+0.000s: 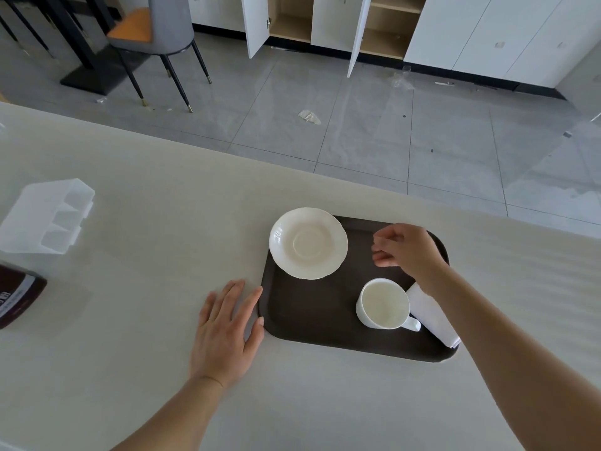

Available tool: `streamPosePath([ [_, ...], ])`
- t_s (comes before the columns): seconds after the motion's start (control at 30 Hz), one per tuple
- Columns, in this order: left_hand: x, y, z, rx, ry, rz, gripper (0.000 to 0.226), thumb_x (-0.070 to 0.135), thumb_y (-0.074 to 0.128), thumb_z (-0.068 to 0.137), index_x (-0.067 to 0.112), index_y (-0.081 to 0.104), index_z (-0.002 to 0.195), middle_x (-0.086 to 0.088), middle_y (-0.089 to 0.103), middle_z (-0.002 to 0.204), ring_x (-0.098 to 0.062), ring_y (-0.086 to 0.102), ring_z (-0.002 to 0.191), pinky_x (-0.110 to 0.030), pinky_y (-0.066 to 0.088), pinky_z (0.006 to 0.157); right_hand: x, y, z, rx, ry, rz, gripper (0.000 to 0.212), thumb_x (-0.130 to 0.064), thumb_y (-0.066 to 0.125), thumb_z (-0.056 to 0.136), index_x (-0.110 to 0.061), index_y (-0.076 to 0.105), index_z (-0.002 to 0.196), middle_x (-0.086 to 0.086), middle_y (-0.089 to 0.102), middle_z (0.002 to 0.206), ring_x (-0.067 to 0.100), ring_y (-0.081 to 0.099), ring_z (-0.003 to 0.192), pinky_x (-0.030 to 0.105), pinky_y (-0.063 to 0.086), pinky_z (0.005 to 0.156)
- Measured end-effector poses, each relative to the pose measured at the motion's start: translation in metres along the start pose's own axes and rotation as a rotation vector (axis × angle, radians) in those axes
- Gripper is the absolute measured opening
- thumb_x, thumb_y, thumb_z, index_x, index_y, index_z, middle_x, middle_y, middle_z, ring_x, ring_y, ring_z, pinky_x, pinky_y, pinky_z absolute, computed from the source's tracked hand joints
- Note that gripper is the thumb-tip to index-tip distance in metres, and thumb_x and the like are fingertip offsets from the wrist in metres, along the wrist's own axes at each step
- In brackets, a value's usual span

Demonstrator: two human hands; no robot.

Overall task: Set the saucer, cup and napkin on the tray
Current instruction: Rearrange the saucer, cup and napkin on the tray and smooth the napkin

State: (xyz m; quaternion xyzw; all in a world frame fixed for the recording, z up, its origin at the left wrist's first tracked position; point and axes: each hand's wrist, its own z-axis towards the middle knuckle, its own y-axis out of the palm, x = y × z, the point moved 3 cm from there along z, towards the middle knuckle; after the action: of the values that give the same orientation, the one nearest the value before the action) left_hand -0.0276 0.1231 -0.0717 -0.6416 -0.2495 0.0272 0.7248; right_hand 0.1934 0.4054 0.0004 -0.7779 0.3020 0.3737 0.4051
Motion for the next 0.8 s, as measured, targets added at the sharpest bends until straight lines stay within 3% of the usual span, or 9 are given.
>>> streamPosePath([
  [0.17, 0.002, -0.001, 0.001, -0.004, -0.001, 0.001, 0.052, 0.044, 0.033, 0.096, 0.026, 0.043, 0.144, -0.009, 0.045, 0.15, -0.024, 0.036, 0.143, -0.048, 0.023, 0.118, 0.021, -0.037, -0.043, 0.116, -0.032, -0.028, 0.018, -0.001, 0.062, 0.091, -0.016, 0.073, 0.088, 0.001, 0.076, 0.075, 0.017, 0.074, 0.067, 0.026, 0.061, 0.066],
  [0.33, 0.002, -0.001, 0.001, -0.002, -0.008, -0.013, 0.052, 0.044, 0.033, 0.096, 0.026, 0.044, 0.143, -0.01, 0.045, 0.149, -0.025, 0.036, 0.143, -0.048, 0.022, 0.119, 0.045, -0.052, -0.091, 0.128, -0.033, -0.349, 0.041, 0.001, 0.053, 0.086, -0.033, 0.075, 0.083, -0.009, 0.075, 0.075, 0.015, 0.069, 0.068, 0.027, 0.051, 0.065],
  [0.43, 0.001, -0.001, 0.001, -0.002, -0.01, -0.008, 0.052, 0.044, 0.033, 0.095, 0.026, 0.043, 0.143, -0.01, 0.045, 0.149, -0.025, 0.036, 0.142, -0.047, 0.021, 0.119, 0.055, -0.042, -0.107, 0.011, -0.06, -0.52, 0.027, -0.006, 0.062, 0.085, -0.027, 0.078, 0.093, -0.013, 0.072, 0.09, 0.011, 0.065, 0.08, 0.015, 0.045, 0.063],
  [0.57, 0.0, 0.001, 0.001, -0.004, -0.014, -0.01, 0.052, 0.045, 0.032, 0.095, 0.027, 0.042, 0.144, -0.009, 0.044, 0.15, -0.024, 0.034, 0.143, -0.047, 0.021, 0.12, 0.059, -0.033, -0.113, -0.002, -0.146, -0.529, 0.008, -0.026, 0.079, 0.082, -0.023, 0.078, 0.089, -0.023, 0.065, 0.076, -0.003, 0.062, 0.073, 0.009, 0.04, 0.062],
  [0.8, -0.001, 0.002, 0.001, 0.006, -0.004, -0.006, 0.052, 0.044, 0.032, 0.096, 0.026, 0.042, 0.143, -0.01, 0.044, 0.15, -0.024, 0.034, 0.143, -0.047, 0.022, 0.119, 0.062, -0.025, -0.119, 0.176, -0.288, -0.532, 0.007, -0.022, 0.08, 0.082, -0.016, 0.079, 0.082, -0.005, 0.072, 0.078, 0.013, 0.065, 0.07, 0.027, 0.053, 0.064],
])
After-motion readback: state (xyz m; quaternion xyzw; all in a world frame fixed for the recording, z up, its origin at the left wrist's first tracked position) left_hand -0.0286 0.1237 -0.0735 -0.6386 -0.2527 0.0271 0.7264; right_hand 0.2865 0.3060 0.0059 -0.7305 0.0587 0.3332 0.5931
